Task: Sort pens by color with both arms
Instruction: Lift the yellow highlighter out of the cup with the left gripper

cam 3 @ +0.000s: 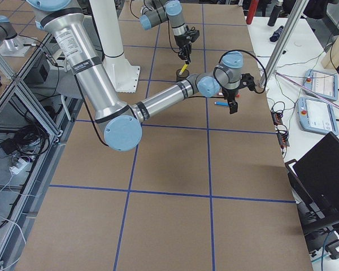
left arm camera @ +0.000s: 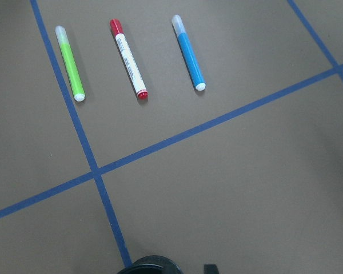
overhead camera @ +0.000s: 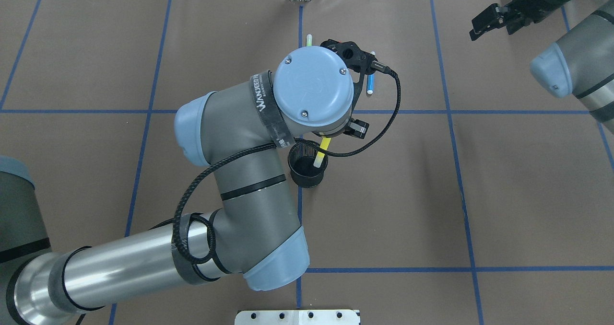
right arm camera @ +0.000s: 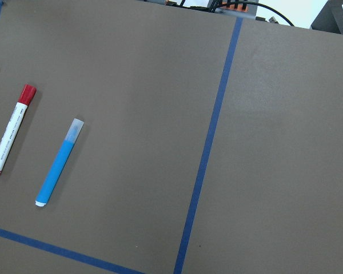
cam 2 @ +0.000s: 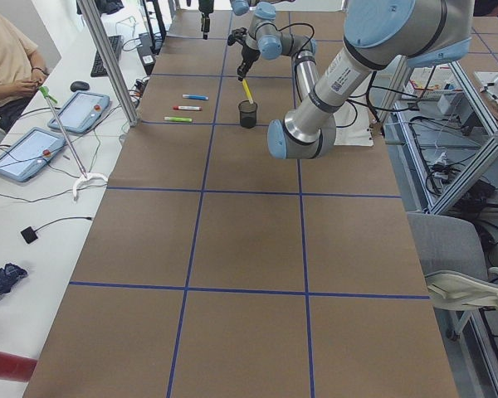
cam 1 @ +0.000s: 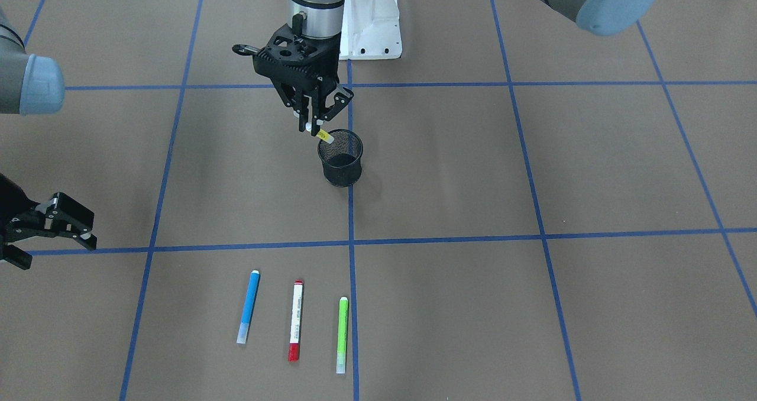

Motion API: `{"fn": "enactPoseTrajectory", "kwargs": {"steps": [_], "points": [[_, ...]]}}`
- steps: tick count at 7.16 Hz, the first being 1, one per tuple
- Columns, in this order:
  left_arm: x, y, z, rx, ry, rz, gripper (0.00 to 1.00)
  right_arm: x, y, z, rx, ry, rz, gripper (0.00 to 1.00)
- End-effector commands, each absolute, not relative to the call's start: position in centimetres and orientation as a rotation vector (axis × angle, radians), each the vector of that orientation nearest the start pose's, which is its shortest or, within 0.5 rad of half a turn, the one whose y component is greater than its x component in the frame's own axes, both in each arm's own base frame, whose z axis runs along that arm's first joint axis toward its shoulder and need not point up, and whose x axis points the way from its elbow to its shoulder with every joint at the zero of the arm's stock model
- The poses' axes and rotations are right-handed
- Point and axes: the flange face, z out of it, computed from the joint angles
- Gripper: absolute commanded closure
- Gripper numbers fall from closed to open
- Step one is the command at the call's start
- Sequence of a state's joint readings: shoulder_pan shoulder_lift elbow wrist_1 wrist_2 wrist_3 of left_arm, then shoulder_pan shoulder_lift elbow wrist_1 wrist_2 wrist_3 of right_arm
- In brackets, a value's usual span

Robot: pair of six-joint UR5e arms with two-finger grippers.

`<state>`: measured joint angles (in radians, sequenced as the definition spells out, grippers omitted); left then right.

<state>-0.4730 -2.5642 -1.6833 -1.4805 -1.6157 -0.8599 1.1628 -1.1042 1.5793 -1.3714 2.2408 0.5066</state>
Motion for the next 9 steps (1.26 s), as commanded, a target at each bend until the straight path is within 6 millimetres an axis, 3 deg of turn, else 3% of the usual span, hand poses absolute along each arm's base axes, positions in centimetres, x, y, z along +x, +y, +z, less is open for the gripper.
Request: {"fn": "enactPoseTrajectory", "kwargs": {"steps": [1, 3, 5, 7, 9], "points": [[50.9, -41.9, 0.0, 0.627, 0.900, 0.196, 0.98, -19.8, -64.1, 36.2, 0.297, -0.862, -0.131, 0.00], [49.9, -42.7, -0.3, 0.771, 0.986, 0.130, 0.98, -19.7, -63.9, 36.8, 0.284, -0.859, -0.124, 0.00], [48.1, -44.0, -0.7, 0.846, 1.061, 0.039, 0.98, -17.4, -64.2, 38.8, 0.212, -0.821, -0.071, 0.00], [47.5, -45.2, 4.4, 0.990, 1.116, -0.107, 0.98, -17.1, -63.9, 39.0, 0.215, -0.819, -0.069, 0.00], [48.9, -47.8, 6.8, 1.111, 1.154, -0.248, 0.98, -17.1, -63.7, 39.5, 0.214, -0.816, -0.068, 0.00]]}}
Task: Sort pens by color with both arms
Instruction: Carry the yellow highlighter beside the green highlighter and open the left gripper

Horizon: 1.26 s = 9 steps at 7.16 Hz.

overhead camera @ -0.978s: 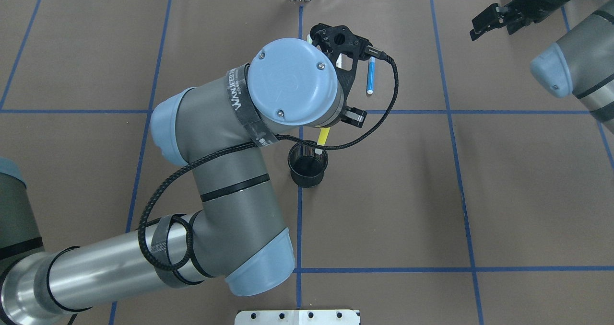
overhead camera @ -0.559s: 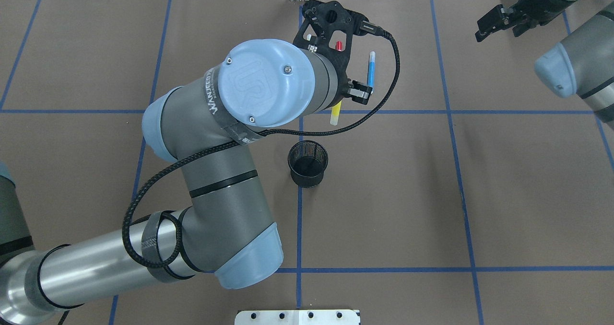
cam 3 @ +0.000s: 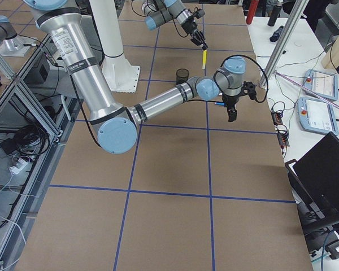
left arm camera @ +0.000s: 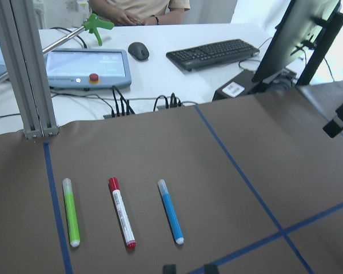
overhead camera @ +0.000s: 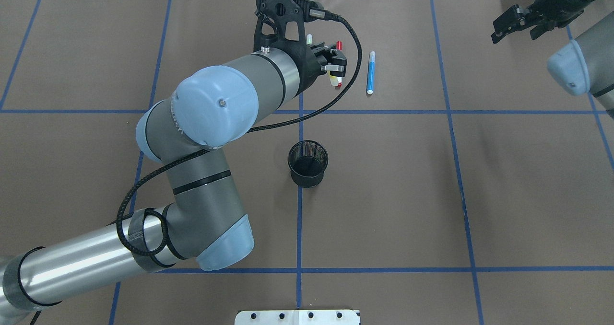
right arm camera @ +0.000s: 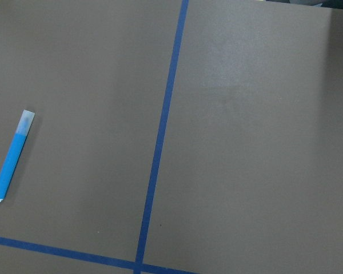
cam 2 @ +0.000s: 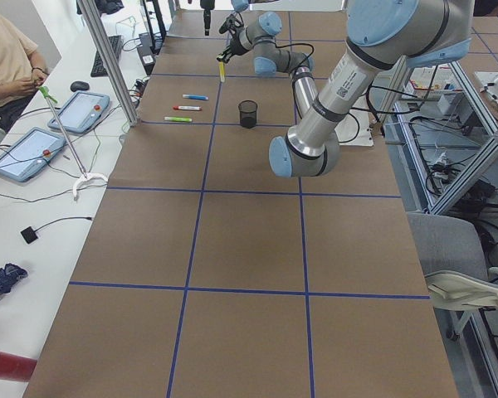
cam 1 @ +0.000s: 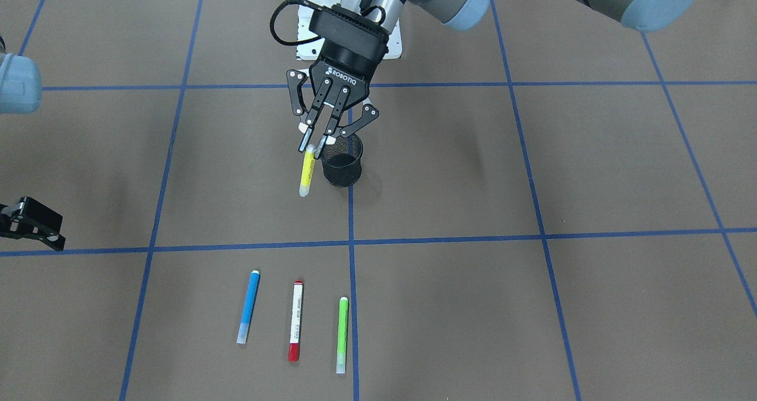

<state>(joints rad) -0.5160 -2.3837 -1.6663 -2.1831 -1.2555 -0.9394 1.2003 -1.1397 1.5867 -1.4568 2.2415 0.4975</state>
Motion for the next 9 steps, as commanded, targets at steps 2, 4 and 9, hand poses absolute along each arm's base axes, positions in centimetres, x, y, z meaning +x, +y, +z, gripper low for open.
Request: {"fn": "enactPoseTrajectory", "kwargs": {"steps": [2, 4, 9], "points": [[50.7, -51.6, 11.3, 1.151, 1.123, -0.319, 0.96, -17.1, -63.7, 39.6, 0.214, -0.813, -0.066, 0.00], [49.8, -57.8, 16.5, 1.149, 0.999, -0.408, 0.93, -17.1, -63.7, 39.7, 0.215, -0.810, -0.065, 0.00], [52.2, -63.1, 20.4, 1.128, 0.911, -0.466, 0.82, -17.2, -63.7, 39.6, 0.213, -0.811, -0.057, 0.00]]}}
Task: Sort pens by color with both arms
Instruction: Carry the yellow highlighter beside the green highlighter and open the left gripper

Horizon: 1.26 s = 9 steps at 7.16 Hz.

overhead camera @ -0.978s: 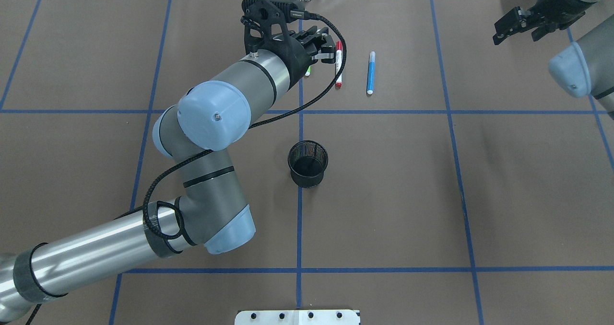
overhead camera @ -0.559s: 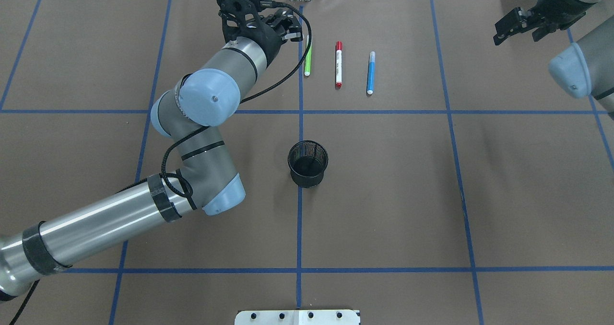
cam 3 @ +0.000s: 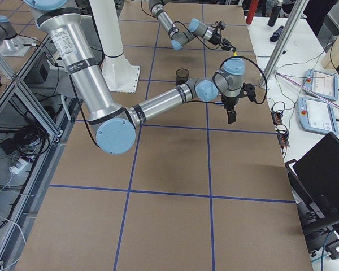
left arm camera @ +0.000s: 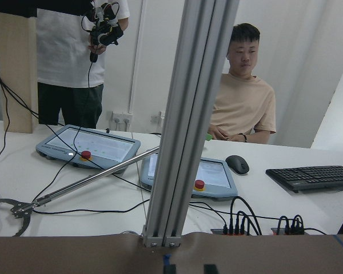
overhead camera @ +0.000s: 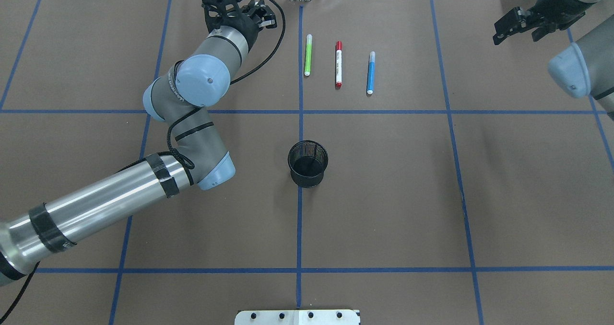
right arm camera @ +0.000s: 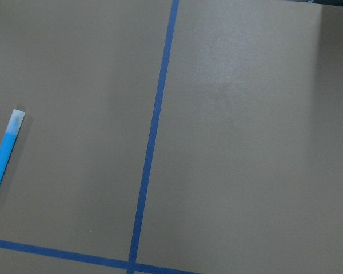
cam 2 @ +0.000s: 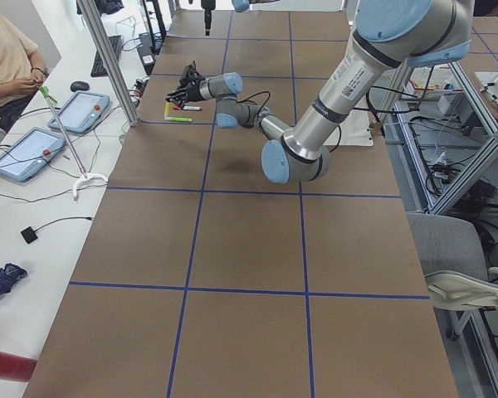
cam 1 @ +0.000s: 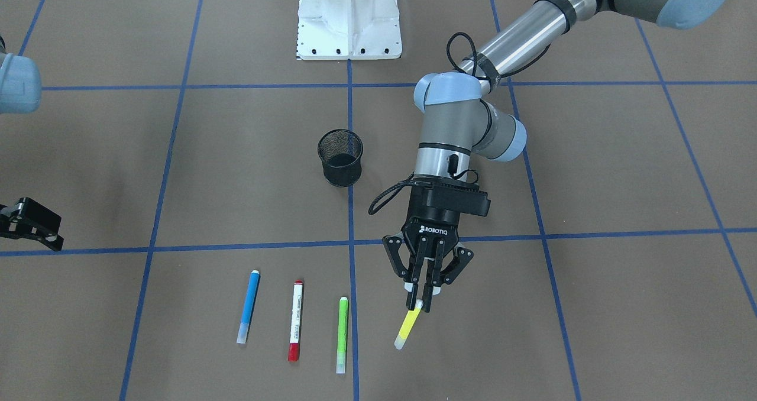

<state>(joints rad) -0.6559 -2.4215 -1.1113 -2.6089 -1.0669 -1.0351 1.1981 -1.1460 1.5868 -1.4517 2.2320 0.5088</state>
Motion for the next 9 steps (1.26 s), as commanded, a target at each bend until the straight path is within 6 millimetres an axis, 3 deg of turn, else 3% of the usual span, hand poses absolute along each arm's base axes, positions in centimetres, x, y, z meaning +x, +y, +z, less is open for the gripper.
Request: {"fn": "enactPoseTrajectory", "kwargs": {"steps": [1, 3, 5, 7, 9], "points": [[54.0, -63.8, 19.8, 1.118, 0.900, -0.490, 0.78, -17.2, -63.7, 39.6, 0.213, -0.811, -0.058, 0.00], [55.5, -63.6, 20.3, 1.087, 0.905, -0.504, 0.75, -17.2, -63.7, 39.6, 0.213, -0.811, -0.058, 0.00], [57.9, -61.3, 21.0, 1.081, 0.902, -0.485, 0.71, -17.2, -63.7, 39.6, 0.213, -0.813, -0.058, 0.00], [58.3, -60.9, 21.3, 1.080, 0.897, -0.483, 0.64, -17.2, -63.7, 39.6, 0.213, -0.813, -0.058, 0.00], [58.1, -60.7, 20.9, 1.083, 0.906, -0.481, 0.64, -17.2, -63.7, 39.6, 0.213, -0.813, -0.058, 0.00]]}}
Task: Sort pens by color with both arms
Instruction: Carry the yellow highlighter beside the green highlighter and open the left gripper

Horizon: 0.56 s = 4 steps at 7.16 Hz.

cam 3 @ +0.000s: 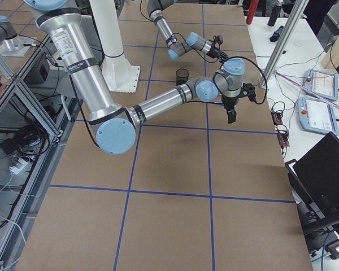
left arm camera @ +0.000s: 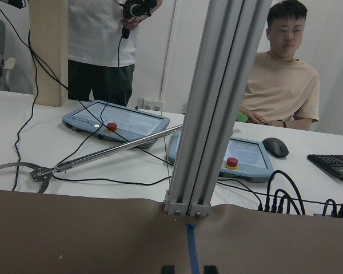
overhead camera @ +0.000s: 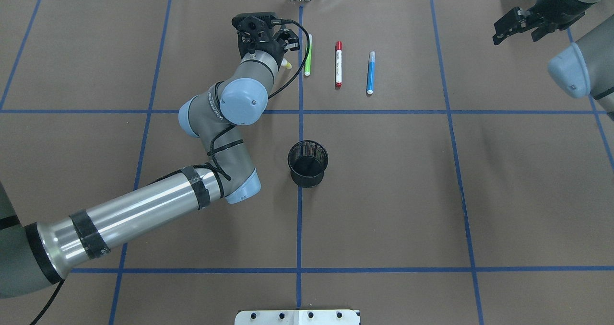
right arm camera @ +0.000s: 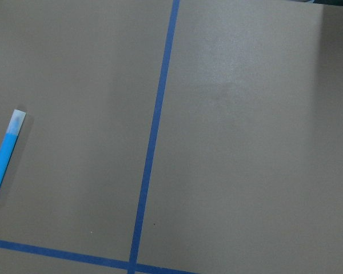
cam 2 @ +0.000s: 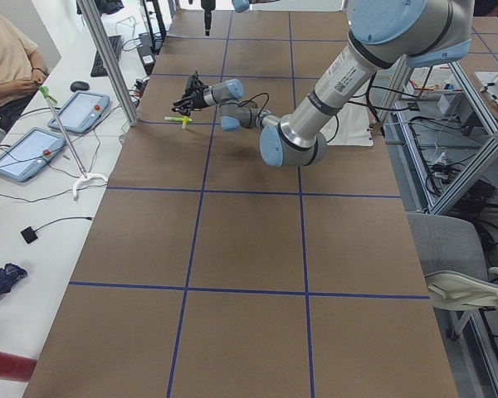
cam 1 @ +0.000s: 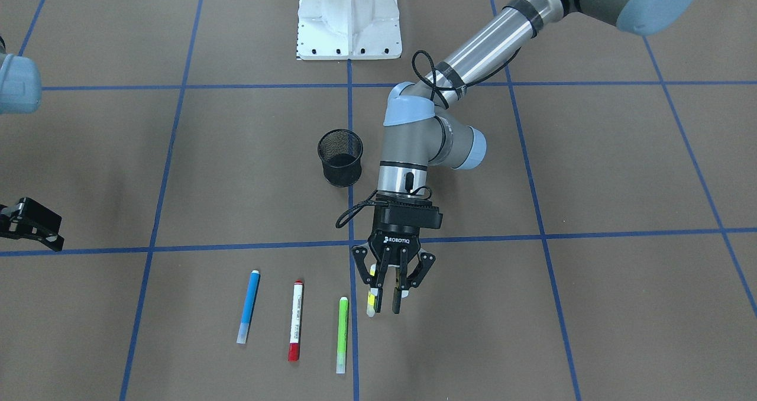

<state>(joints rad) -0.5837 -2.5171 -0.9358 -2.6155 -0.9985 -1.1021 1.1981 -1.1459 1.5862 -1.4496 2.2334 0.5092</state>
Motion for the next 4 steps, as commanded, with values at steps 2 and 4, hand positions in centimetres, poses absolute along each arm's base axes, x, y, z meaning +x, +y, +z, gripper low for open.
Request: {"fn": "enactPoseTrajectory", "kwargs": {"steps": [2, 4], "points": [[57.2, -59.8, 17.8, 1.089, 0.968, -0.467, 0.29, -17.2, -63.8, 39.3, 0.217, -0.815, -0.058, 0.00], [55.6, -59.2, 13.9, 1.105, 0.871, -0.343, 0.01, -17.2, -63.8, 39.3, 0.217, -0.814, -0.059, 0.00]]}}
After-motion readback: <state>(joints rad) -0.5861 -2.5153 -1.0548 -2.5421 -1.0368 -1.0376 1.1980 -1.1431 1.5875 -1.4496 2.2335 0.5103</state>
